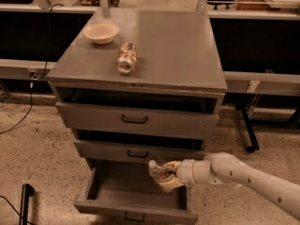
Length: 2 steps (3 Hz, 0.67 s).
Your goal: Place water bottle into bottom drawer
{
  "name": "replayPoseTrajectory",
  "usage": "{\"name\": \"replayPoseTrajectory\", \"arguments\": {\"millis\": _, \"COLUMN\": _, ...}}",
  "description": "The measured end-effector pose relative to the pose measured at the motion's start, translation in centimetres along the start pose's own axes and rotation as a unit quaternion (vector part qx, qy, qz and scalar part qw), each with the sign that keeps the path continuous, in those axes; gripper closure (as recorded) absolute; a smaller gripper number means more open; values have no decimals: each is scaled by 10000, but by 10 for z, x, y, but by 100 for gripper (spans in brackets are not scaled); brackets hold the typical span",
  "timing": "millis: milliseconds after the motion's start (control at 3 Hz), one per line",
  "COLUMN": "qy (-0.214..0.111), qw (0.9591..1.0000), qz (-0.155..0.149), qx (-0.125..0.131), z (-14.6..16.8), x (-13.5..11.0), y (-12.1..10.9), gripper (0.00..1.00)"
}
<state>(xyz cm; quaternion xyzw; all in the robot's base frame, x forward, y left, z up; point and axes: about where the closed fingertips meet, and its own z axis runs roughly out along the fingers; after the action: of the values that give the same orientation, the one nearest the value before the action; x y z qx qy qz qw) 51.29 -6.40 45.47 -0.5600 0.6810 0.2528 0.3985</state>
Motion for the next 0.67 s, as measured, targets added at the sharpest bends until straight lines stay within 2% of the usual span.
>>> {"name": "replayPoseTrajectory", "arguments": {"millis": 333, "qy": -289, "qw": 9994, "qz": -120, "qx": 162, "z": 18, "x": 40, "y": -9, "gripper": 100}}
{"name": "replayPoseTrajectory", "arguments": {"millis": 667, "qy": -635, "qw": 9978, "qz": -88, "qx": -149, "z": 36, "x": 73, "y": -18, "gripper": 100}}
